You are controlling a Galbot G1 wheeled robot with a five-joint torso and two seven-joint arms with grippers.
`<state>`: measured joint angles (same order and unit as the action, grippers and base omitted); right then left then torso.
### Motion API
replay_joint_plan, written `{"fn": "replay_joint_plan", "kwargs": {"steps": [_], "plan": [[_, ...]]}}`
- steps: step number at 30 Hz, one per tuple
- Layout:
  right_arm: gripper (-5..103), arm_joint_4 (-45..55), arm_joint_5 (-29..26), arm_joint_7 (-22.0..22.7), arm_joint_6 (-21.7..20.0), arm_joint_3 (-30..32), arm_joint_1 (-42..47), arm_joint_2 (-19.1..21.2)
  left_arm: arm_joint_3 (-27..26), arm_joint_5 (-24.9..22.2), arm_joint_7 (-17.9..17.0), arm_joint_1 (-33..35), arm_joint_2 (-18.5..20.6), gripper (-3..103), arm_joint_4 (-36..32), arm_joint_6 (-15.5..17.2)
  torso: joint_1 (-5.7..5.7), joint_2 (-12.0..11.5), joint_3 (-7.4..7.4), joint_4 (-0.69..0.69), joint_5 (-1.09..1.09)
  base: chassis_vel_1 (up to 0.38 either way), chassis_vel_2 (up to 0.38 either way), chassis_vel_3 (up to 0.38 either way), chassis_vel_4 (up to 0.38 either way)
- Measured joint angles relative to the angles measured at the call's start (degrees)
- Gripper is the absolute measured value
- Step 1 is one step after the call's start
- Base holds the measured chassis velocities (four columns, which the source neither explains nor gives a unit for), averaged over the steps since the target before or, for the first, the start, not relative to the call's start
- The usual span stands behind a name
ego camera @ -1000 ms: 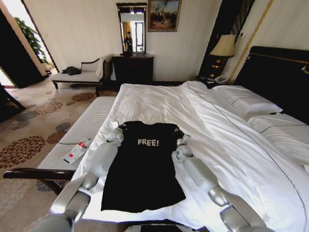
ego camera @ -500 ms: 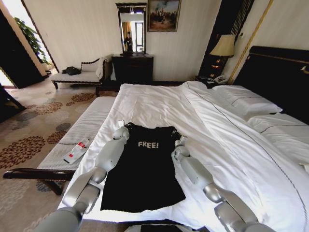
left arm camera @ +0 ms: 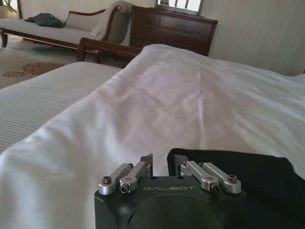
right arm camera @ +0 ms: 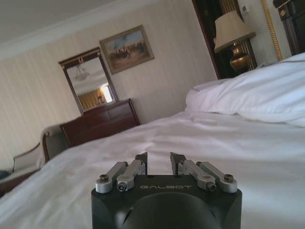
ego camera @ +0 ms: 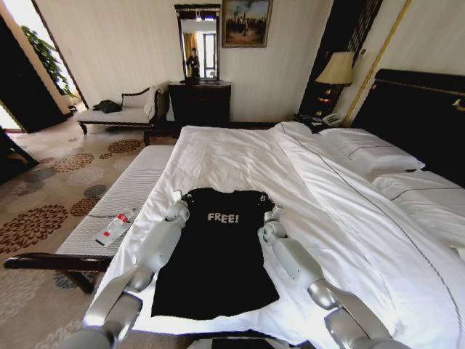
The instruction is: Fold the clothes on the bed.
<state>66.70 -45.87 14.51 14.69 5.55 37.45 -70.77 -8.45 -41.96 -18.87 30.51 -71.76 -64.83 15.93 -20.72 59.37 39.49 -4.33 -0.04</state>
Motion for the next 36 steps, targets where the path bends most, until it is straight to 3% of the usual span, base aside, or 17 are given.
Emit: {"fn": "replay_joint_plan", "kwargs": {"steps": [1,3,5,8,9,10,11,14,15,18,19,20,21,23,25,32,36], "plan": [[32,3.5,-1.3,0.1,-0.1,1.5,1.7,1.6,-1.4,-0.7,-0.4,1.2,1.4,30,-1.8,0.0,0.00,0.0,0.00,0.03,0.00,0.000,0.000,0.000,0.000],[37,8.7,-3.0,0.6,-0.6,4.4,5.1,4.4,-4.8,-2.6,-1.3,4.0,4.5,41,-6.5,0.0,0.01,0.0,0.00,0.01,-0.02,0.000,0.000,0.000,0.000],[43,10.8,-4.3,0.8,-1.0,5.9,7.0,5.6,-7.1,-3.7,-1.9,6.1,6.3,41,-10.0,0.4,0.01,0.0,0.00,-0.01,-0.01,0.000,0.000,0.000,0.000],[54,16.6,-11.0,2.3,-3.0,9.7,12.8,8.1,-13.2,-4.3,-3.3,13.7,11.3,57,-19.2,2.1,0.02,0.0,-0.01,-0.04,0.03,0.000,0.000,0.000,0.000],[54,18.3,-13.4,3.0,-3.8,10.4,14.3,8.2,-15.5,-4.1,-3.8,17.0,12.5,63,-21.7,2.9,0.02,0.0,-0.02,-0.05,0.02,0.000,0.000,0.000,0.000],[65,19.7,-15.6,3.8,-4.6,11.0,15.7,8.1,-18.2,-3.7,-4.2,20.6,13.3,63,-23.8,3.4,0.02,0.0,-0.02,0.00,0.00,0.000,0.000,0.000,0.000],[65,19.7,-15.6,3.8,-4.6,11.0,15.7,8.1,-18.2,-3.7,-4.2,20.6,13.3,63,-23.8,3.4,0.02,0.0,-0.02,0.00,0.00,0.000,0.000,0.000,0.000],[81,23.8,-23.2,4.8,-8.5,11.8,19.1,6.8,-27.4,-3.7,-4.2,31.1,13.7,80,-30.3,3.4,0.03,0.0,-0.02,0.07,-0.01,0.000,0.000,0.000,0.000],[81,23.8,-23.2,4.8,-8.5,11.8,19.1,6.8,-27.4,-3.7,-4.2,31.1,13.7,80,-30.3,3.4,0.03,0.0,-0.02,0.07,-0.01,0.000,0.000,0.000,0.000],[91,27.4,-28.3,6.4,-12.5,14.7,22.9,4.5,-29.0,-4.3,0.3,36.7,13.1,90,-35.9,0.9,0.03,0.0,-0.02,0.07,0.02,0.000,0.000,0.000,0.000],[96,27.8,-29.1,7.2,-12.9,15.7,23.7,3.6,-28.6,-4.3,2.7,38.1,12.7,95,-37.5,0.0,0.03,0.0,-0.02,-0.09,-0.01,0.000,0.000,0.000,0.000],[99,27.8,-29.7,8.3,-13.5,16.1,23.8,2.7,-28.5,-4.1,5.2,40.0,12.2,98,-39.1,-1.0,0.03,0.0,-0.02,-0.12,-0.02,-0.053,-0.043,-0.019,-0.004],[99,27.8,-29.7,8.3,-13.5,16.1,23.8,2.7,-28.5,-4.1,5.2,40.0,12.2,98,-39.1,-1.0,0.03,0.0,-0.02,-0.12,-0.02,-0.053,-0.043,-0.019,-0.004],[99,26.4,-31.1,10.5,-14.6,16.4,23.1,0.9,-28.7,-3.5,9.0,43.1,11.0,100,-41.0,-3.1,0.02,0.0,-0.01,-0.07,0.02,-0.026,-0.022,-0.020,-0.015],[100,24.9,-32.0,11.8,-15.2,16.6,22.3,-0.4,-29.1,-3.3,10.3,45.0,9.8,100,-42.1,-4.4,0.01,0.0,0.00,0.06,0.02,0.000,0.000,0.000,0.000],[101,23.0,-33.3,12.1,-15.9,16.9,21.3,-2.2,-29.8,-3.2,9.1,47.0,7.5,100,-45.0,-4.8,0.00,0.0,0.00,-0.02,0.00,0.000,0.000,0.000,0.000],[88,22.6,-33.7,11.5,-15.8,17.0,20.6,-3.1,-30.2,-3.2,7.9,47.6,7.0,100,-45.8,-4.3,0.00,0.0,0.00,0.00,0.02,0.000,0.000,0.000,0.000]]}}
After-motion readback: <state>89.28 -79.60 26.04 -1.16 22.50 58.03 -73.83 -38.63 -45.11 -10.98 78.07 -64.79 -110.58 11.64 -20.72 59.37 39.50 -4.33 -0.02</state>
